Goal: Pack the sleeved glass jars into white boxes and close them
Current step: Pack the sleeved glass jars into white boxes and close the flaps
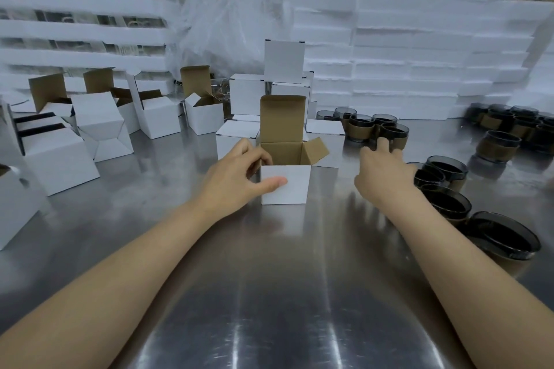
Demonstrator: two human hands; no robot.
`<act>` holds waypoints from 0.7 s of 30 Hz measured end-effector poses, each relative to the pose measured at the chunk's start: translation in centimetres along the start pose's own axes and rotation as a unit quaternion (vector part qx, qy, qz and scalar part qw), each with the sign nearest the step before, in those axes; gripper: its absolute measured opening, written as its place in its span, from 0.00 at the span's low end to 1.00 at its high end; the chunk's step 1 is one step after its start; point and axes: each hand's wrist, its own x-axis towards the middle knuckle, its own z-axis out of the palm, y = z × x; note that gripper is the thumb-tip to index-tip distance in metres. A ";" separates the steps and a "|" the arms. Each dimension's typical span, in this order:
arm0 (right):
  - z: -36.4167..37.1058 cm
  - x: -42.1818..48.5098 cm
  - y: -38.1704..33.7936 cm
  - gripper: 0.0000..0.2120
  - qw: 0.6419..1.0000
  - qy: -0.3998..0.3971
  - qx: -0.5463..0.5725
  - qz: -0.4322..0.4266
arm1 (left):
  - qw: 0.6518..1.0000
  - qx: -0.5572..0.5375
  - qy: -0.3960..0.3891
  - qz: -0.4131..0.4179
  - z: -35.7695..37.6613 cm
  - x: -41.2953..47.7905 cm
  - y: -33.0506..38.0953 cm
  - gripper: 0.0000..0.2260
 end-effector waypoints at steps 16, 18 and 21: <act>3.1 2.3 -0.5 0.44 0.944 0.034 0.325 -0.052 | 0.980 0.164 0.098 0.060 -1.2 -0.2 0.9 0.28; 3.3 2.6 -0.3 0.45 0.921 0.001 0.388 -0.035 | 0.974 0.170 0.128 0.077 -1.2 -0.2 1.2 0.26; 3.1 2.7 -0.1 0.39 0.892 0.031 0.450 -0.009 | 0.964 0.182 0.154 0.115 -1.0 -0.1 1.3 0.23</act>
